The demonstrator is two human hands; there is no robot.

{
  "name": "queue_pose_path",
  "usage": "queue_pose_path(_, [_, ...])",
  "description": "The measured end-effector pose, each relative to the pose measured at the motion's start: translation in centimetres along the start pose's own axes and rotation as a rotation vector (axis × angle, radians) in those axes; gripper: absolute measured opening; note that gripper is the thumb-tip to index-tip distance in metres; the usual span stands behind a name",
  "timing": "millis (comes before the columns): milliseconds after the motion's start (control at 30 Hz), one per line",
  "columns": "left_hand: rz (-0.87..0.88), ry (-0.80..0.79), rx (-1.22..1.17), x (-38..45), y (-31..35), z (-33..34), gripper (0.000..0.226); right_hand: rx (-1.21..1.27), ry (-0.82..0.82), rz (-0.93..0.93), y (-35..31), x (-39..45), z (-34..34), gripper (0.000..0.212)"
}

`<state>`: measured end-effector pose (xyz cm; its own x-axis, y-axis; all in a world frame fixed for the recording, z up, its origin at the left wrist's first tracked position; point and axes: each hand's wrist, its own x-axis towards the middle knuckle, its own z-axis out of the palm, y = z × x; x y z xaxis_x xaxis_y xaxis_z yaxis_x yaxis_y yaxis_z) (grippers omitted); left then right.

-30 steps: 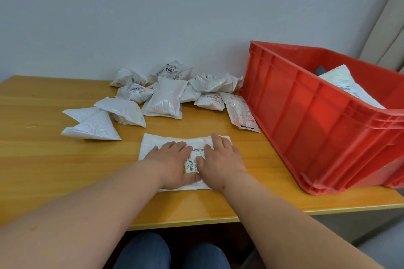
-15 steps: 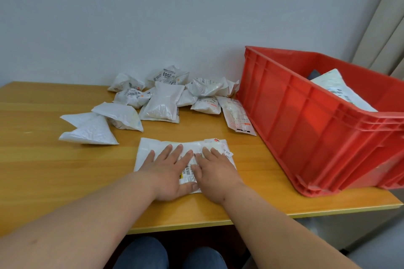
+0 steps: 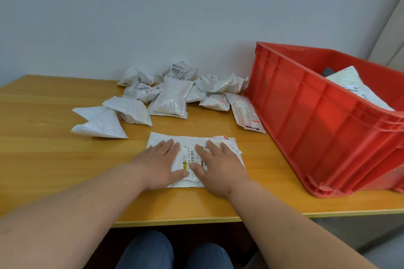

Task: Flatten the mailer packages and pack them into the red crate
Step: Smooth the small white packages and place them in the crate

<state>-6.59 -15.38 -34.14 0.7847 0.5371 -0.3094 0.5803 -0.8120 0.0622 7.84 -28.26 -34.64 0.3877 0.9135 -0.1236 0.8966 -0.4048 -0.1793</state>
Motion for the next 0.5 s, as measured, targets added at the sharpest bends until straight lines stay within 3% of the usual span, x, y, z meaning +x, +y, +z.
queue_pose_path(500, [-0.029,-0.079,0.085,-0.2,0.4,0.2,0.084,-0.06,-0.001,0.003,0.1,-0.3,1.3,0.067])
